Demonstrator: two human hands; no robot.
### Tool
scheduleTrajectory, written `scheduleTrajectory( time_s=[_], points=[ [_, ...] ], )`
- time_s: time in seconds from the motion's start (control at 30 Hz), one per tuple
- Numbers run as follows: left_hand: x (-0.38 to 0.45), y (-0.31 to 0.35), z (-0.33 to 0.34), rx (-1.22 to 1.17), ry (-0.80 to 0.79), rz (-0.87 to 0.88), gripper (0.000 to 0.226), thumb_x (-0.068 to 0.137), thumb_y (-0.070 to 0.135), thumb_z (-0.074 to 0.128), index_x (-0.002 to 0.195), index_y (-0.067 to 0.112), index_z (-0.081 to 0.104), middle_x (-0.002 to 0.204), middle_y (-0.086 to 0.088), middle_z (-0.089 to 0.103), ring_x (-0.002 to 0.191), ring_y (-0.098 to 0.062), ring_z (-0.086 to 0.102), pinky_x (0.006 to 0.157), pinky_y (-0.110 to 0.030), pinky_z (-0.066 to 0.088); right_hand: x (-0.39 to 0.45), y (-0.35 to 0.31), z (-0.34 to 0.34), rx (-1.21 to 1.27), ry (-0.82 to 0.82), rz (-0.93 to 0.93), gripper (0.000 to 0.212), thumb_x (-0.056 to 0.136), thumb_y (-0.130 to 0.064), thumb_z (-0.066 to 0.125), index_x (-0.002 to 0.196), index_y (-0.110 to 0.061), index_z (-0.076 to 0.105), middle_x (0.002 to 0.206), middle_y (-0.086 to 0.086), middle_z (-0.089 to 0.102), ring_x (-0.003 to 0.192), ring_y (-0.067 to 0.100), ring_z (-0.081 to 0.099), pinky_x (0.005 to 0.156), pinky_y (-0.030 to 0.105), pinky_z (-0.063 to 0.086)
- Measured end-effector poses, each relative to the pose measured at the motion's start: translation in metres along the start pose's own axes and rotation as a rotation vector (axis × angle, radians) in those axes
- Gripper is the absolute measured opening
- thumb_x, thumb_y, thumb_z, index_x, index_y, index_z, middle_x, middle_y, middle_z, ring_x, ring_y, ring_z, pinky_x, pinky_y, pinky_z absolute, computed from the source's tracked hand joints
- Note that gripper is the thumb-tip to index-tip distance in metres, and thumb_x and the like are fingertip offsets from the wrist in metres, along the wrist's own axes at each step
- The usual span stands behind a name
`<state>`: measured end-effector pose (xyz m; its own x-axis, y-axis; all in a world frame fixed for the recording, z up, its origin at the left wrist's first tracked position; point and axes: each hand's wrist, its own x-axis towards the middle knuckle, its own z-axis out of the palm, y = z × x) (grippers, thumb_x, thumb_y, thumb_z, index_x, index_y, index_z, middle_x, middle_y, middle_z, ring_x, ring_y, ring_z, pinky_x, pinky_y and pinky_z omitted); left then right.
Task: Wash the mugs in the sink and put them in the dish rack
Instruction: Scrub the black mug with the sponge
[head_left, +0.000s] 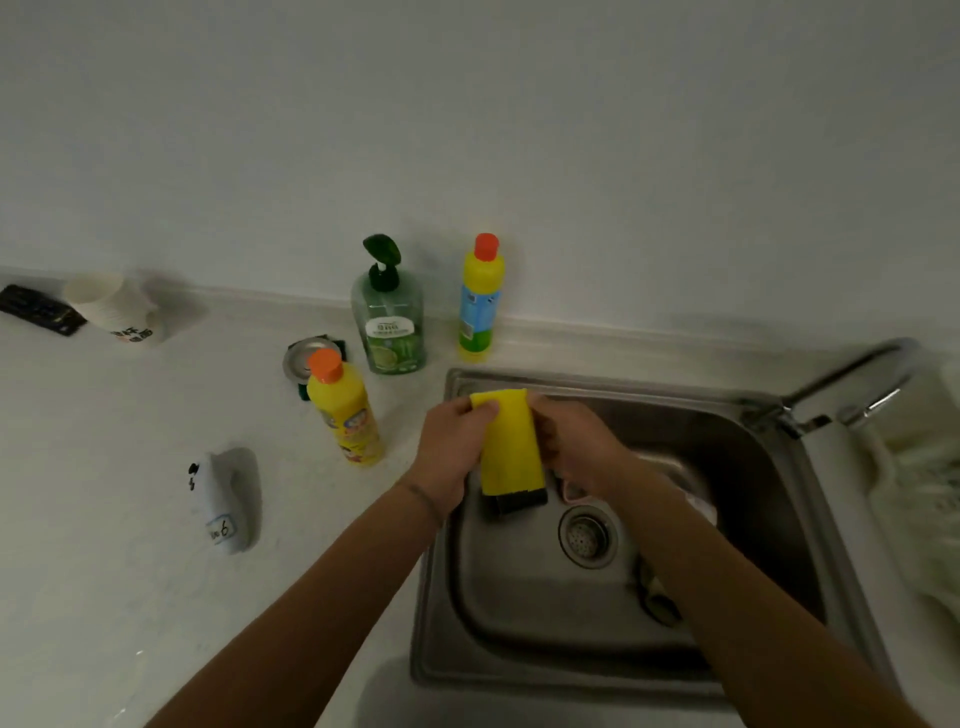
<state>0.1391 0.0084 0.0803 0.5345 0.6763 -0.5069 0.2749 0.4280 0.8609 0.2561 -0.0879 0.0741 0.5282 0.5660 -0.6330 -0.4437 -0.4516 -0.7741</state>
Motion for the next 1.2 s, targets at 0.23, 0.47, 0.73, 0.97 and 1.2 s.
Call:
scheduleTrajectory(
  time_s=[0.23,0.47,0.73,0.97,1.2],
  points=[
    [0.005,-0.052,0.035,0.275,-0.01,0.019,0.027,0.097,0.021,0.07,0.118,0.004,0.072,0.114,-0.014,0.072,0.104,-0.029,0.066,0.093,-0.045,0.056,-0.001,0.081,-0.031,0.178,0.014,0.091,0.017,0.101,-0.032,0.058,0.108,-0.019,0.067,0.1,0.001,0.078,0.097,0.025,0.073,0.078,0.043,0.059],
    [0.032,-0.082,0.057,0.447,-0.025,-0.033,0.034,0.096,0.048,0.066,0.077,0.02,0.072,0.089,-0.005,0.072,0.09,-0.022,0.066,0.09,-0.041,0.053,0.014,0.112,-0.069,0.29,0.144,0.068,0.032,0.1,-0.025,0.057,0.13,-0.013,0.056,0.117,0.012,0.067,0.101,0.027,0.067,0.066,0.036,0.059],
    [0.097,-0.145,0.08,0.7,0.059,-0.366,0.101,0.081,0.068,0.069,0.158,0.018,0.03,0.156,-0.018,0.035,0.139,-0.041,0.04,0.114,-0.044,0.04,0.049,0.142,-0.117,0.34,0.197,0.244,0.031,0.098,-0.037,0.061,0.124,-0.021,0.055,0.117,0.011,0.064,0.107,0.034,0.063,0.086,0.049,0.052],
    [0.141,-0.187,0.108,0.676,0.129,-0.514,0.122,0.069,0.071,0.078,0.162,0.019,0.018,0.159,-0.017,0.031,0.142,-0.04,0.037,0.115,-0.049,0.041,0.065,0.161,-0.14,0.383,0.176,0.256,0.029,0.1,-0.032,0.059,0.125,-0.017,0.056,0.109,0.006,0.067,0.1,0.028,0.066,0.079,0.045,0.054],
    [0.164,-0.203,0.114,0.728,0.165,-0.571,0.117,0.071,0.065,0.077,0.161,0.021,0.016,0.155,-0.018,0.033,0.136,-0.04,0.042,0.108,-0.045,0.047,0.06,0.163,-0.156,0.4,0.128,0.287,0.027,0.101,-0.028,0.057,0.124,-0.013,0.059,0.114,0.012,0.069,0.105,0.032,0.067,0.082,0.046,0.056]
  ],
)
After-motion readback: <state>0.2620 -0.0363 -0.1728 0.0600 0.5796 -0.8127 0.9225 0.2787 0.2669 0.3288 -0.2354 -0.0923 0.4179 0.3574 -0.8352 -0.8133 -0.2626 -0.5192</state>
